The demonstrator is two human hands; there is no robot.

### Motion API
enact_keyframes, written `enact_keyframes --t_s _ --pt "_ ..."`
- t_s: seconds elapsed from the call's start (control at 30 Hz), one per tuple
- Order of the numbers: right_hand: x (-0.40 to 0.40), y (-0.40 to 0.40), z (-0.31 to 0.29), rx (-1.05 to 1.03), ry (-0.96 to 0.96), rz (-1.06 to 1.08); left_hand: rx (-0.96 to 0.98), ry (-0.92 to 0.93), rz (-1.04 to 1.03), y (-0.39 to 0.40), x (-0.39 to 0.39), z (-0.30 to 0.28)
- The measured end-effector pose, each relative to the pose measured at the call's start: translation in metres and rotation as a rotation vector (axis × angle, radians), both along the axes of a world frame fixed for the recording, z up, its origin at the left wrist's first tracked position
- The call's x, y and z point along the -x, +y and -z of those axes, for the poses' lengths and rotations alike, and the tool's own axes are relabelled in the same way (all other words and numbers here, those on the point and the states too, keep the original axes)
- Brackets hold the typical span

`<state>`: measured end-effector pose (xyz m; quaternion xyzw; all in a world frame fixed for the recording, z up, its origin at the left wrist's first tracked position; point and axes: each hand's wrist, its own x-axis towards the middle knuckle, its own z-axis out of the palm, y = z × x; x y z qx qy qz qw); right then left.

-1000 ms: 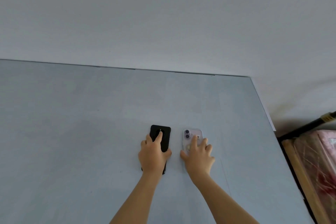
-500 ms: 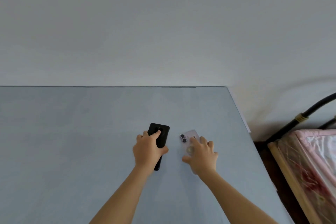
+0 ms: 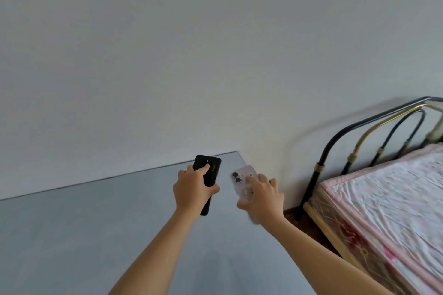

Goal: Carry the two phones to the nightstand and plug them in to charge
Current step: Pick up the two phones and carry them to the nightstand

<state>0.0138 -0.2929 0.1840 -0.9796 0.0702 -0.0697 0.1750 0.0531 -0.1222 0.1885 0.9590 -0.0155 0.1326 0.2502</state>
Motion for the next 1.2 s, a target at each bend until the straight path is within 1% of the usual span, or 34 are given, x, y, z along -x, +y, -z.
enact_keyframes --t_s 0.2,0.3,0.37,0.63,0.9,1.07,1.2 --pt "0.043 -0.035 -0.027 -0.009 -0.076 0.193 -0.016 -0.048 0.192 -0.037 0.010 -0.024" --pt "0.078 -0.048 -0.032 -0.033 -0.095 0.312 -0.022 -0.060 0.299 -0.054 0.026 -0.030" --pt "0.100 -0.057 -0.032 -0.033 -0.110 0.355 -0.023 -0.061 0.346 -0.065 0.037 -0.031" --pt "0.242 -0.099 -0.029 0.014 -0.128 0.658 -0.084 -0.081 0.684 -0.145 0.132 -0.026" --pt "0.419 -0.143 -0.024 -0.017 -0.102 1.012 -0.083 -0.086 1.028 -0.242 0.267 -0.015" --pt "0.552 -0.164 -0.015 -0.067 -0.115 1.201 -0.121 -0.124 1.203 -0.295 0.391 -0.011" --pt "0.665 -0.176 -0.011 -0.053 -0.118 1.326 -0.119 -0.117 1.328 -0.337 0.502 -0.003"
